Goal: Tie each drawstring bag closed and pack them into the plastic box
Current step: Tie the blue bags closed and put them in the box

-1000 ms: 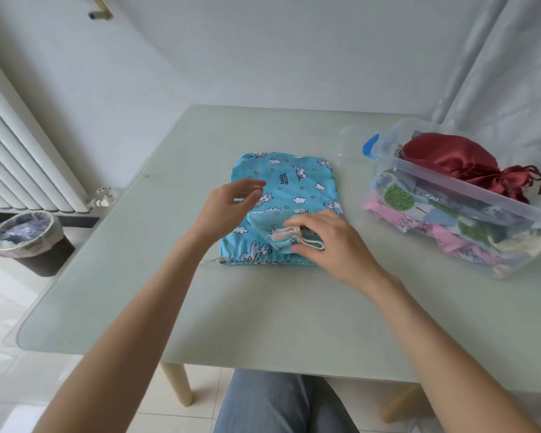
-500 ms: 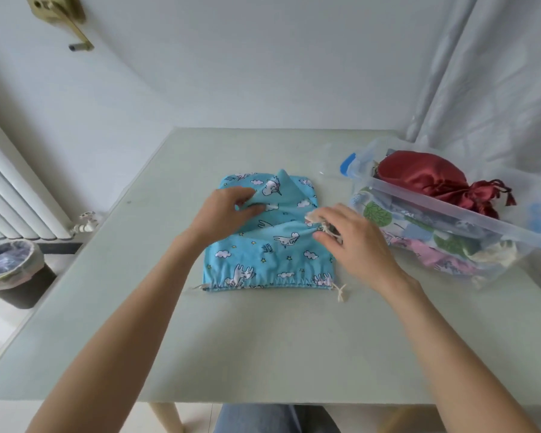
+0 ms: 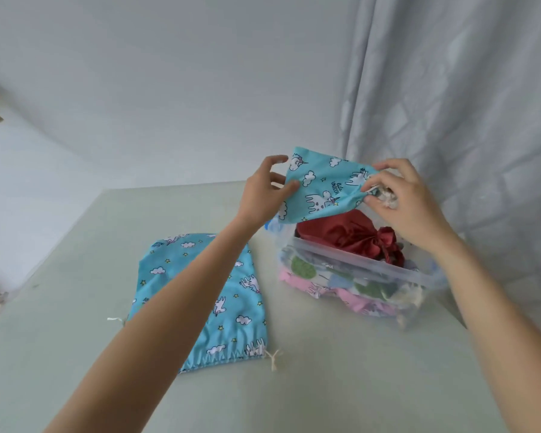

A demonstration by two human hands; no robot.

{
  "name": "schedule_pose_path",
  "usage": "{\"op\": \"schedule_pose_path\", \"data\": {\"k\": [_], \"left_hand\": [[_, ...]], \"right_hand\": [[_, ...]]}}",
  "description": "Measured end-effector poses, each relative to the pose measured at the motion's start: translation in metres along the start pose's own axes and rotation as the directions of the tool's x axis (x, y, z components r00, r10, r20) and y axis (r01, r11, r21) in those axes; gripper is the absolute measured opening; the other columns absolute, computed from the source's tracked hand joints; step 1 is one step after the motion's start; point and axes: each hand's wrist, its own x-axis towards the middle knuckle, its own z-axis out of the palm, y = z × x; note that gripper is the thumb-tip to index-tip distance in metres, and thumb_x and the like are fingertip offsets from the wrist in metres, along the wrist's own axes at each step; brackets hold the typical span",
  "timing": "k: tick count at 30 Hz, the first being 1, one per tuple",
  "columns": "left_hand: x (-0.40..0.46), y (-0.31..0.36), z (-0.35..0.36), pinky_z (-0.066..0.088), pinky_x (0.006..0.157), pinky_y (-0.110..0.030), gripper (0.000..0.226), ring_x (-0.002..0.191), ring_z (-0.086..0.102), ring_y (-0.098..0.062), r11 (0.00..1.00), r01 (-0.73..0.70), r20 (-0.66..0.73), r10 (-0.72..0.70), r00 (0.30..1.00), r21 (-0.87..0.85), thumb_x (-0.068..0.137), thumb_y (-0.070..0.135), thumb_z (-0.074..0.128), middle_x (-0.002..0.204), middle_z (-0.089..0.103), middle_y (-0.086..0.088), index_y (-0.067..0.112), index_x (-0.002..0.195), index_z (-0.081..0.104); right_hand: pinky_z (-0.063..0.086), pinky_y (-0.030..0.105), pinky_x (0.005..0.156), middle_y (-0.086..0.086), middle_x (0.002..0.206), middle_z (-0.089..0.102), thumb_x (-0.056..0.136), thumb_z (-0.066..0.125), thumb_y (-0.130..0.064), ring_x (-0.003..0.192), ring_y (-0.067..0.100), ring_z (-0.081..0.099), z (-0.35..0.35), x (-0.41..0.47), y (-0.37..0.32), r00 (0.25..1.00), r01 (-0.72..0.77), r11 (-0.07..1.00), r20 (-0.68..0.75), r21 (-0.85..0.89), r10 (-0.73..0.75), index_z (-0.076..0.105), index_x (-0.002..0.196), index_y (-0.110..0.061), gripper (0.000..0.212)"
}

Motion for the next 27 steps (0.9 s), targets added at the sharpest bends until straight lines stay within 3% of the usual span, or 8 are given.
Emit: {"op": "schedule_pose_path", "data": {"k": [3, 5, 7, 9, 15, 19, 22, 27], "left_hand": [[0.015, -0.013, 0.022, 0.05, 0.073, -0.028, 0.045, 0.08, 0.061, -0.012, 0.988, 0.006, 0.071, -0.017, 0.997, 0.152, 0.083, 0.024, 0.068, 0.102, 0.063, 0.001, 0.02, 0.124, 0.051], [0.019, -0.022, 0.028, 0.049, 0.081, -0.026, 0.043, 0.095, 0.06, -0.013, 0.949, -0.102, 0.144, 0.061, 0.988, 0.298, 0.083, 0.024, 0.068, 0.119, 0.054, -0.002, 0.019, 0.123, 0.053], [0.022, -0.025, 0.032, 0.05, 0.085, -0.029, 0.036, 0.104, 0.056, -0.013, 0.916, -0.23, 0.259, 0.147, 0.955, 0.329, 0.084, 0.024, 0.067, 0.123, 0.051, -0.002, 0.02, 0.118, 0.057], [0.023, -0.022, 0.037, 0.05, 0.086, -0.03, 0.031, 0.102, 0.056, -0.012, 0.885, -0.318, 0.389, 0.175, 0.904, 0.34, 0.084, 0.026, 0.066, 0.119, 0.055, 0.0, 0.023, 0.114, 0.06], [0.018, -0.017, 0.061, 0.041, 0.091, -0.025, 0.036, 0.106, 0.059, -0.015, 0.813, -0.319, 0.539, 0.007, 0.842, 0.487, 0.09, 0.03, 0.058, 0.126, 0.058, 0.002, 0.026, 0.125, 0.054], [0.016, -0.014, 0.069, 0.036, 0.1, -0.028, 0.042, 0.118, 0.053, -0.018, 0.795, -0.294, 0.637, -0.144, 0.757, 0.53, 0.095, 0.035, 0.049, 0.138, 0.051, 0.001, 0.025, 0.136, 0.045], [0.012, -0.008, 0.065, 0.042, 0.097, -0.033, 0.037, 0.114, 0.056, -0.017, 0.757, -0.345, 0.601, -0.078, 0.795, 0.555, 0.096, 0.035, 0.046, 0.132, 0.056, 0.004, 0.025, 0.132, 0.049], [-0.015, 0.007, 0.038, 0.047, 0.075, -0.029, 0.026, 0.095, 0.063, -0.013, 0.7, -0.438, 0.336, 0.29, 0.896, 0.563, 0.097, 0.034, 0.044, 0.103, 0.069, 0.012, 0.027, 0.113, 0.062]], "right_hand": [[0.044, 0.044, 0.09, -0.001, 0.115, 0.052, 0.082, 0.068, -0.023, 0.102, 0.021, 0.057, 0.001, -0.003, 0.027, 0.989, -0.028, 0.989, 0.143, -0.146, 0.049, 0.066, 0.096, -0.022, 0.014], [0.033, 0.048, 0.1, -0.007, 0.117, 0.054, 0.083, 0.061, -0.042, 0.112, 0.02, 0.05, 0.001, -0.008, 0.039, 0.949, 0.025, 0.956, 0.307, -0.291, 0.068, 0.064, 0.101, -0.031, 0.022], [0.028, 0.046, 0.105, -0.01, 0.122, 0.054, 0.083, 0.052, -0.055, 0.119, 0.016, 0.043, -0.002, -0.011, 0.044, 0.923, 0.038, 0.961, 0.379, -0.272, 0.07, 0.064, 0.106, -0.033, 0.034], [0.025, 0.036, 0.107, -0.008, 0.123, 0.058, 0.087, 0.046, -0.052, 0.12, 0.013, 0.044, -0.004, -0.01, 0.04, 0.933, 0.028, 0.982, 0.357, -0.184, 0.04, 0.065, 0.109, -0.027, 0.038], [0.014, 0.036, 0.113, -0.006, 0.13, 0.058, 0.095, 0.029, -0.05, 0.118, 0.014, 0.053, 0.009, -0.015, 0.04, 0.805, 0.028, 0.969, 0.58, -0.244, 0.123, 0.064, 0.117, -0.019, 0.051], [0.027, 0.033, 0.108, -0.01, 0.142, 0.046, 0.094, 0.025, -0.055, 0.128, 0.014, 0.045, 0.007, -0.019, 0.044, 0.737, -0.051, 0.972, 0.648, -0.231, 0.192, 0.057, 0.127, -0.024, 0.055], [0.032, 0.031, 0.104, 0.002, 0.133, 0.054, 0.095, 0.03, -0.05, 0.122, 0.02, 0.047, -0.001, -0.021, 0.039, 0.792, -0.017, 0.978, 0.594, -0.208, 0.141, 0.062, 0.12, -0.019, 0.051], [0.036, 0.033, 0.101, -0.003, 0.128, 0.057, 0.094, 0.049, -0.038, 0.119, 0.015, 0.046, -0.004, -0.027, 0.002, 0.97, 0.053, 0.997, 0.239, -0.055, -0.039, 0.066, 0.113, -0.021, 0.03]]}}
